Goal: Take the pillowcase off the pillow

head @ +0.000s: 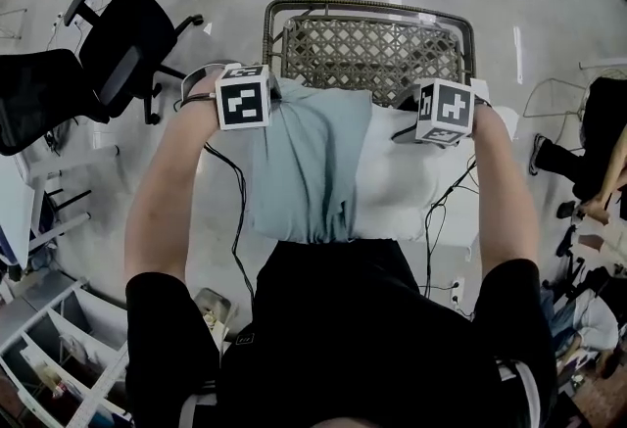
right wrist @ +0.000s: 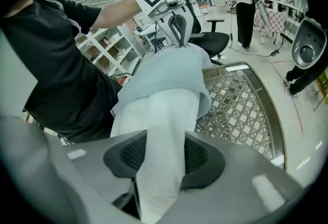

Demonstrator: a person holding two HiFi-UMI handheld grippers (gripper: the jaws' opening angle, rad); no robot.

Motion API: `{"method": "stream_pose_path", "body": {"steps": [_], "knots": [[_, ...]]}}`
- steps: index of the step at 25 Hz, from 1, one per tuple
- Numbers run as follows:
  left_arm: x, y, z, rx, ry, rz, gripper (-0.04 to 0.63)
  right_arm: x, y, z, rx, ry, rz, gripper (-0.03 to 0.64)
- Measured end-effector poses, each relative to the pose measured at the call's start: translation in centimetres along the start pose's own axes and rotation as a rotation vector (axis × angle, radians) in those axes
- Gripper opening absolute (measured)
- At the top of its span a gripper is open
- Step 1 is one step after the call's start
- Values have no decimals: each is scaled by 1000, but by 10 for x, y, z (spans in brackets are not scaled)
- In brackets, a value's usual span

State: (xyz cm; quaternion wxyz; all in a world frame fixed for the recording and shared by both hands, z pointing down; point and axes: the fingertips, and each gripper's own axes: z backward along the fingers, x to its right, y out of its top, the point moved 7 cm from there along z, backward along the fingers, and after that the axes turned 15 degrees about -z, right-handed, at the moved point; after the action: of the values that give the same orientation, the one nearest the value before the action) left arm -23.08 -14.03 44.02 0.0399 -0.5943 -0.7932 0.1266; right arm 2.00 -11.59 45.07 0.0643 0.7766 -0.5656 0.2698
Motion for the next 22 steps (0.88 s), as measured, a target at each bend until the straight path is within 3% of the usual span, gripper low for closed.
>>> {"method": "stream_pose_path", "body": {"steps": [6, 9, 12, 15, 17, 19, 22], "knots": [[22, -15, 16, 102, 95, 85, 8, -3, -10, 9, 71, -10, -38, 186], [19, -14, 25, 162, 248, 126, 9, 13, -15, 6, 75, -120, -65, 215], [24, -34, 23, 147, 372, 196, 8, 32, -18, -6, 37, -278, -108, 239], [48, -54, 2, 142, 330, 266, 11, 42, -19, -18, 7, -436, -149, 239], [68, -61, -19, 138, 275, 292, 57, 45, -18, -24, 19, -511, -144, 221], [87, -65, -42, 155, 221, 323, 128, 40, -20, -29, 29, -534, -149, 238], [118, -73, -76, 159, 145, 355, 178, 21, -29, -36, 22, -519, -186, 272]]}}
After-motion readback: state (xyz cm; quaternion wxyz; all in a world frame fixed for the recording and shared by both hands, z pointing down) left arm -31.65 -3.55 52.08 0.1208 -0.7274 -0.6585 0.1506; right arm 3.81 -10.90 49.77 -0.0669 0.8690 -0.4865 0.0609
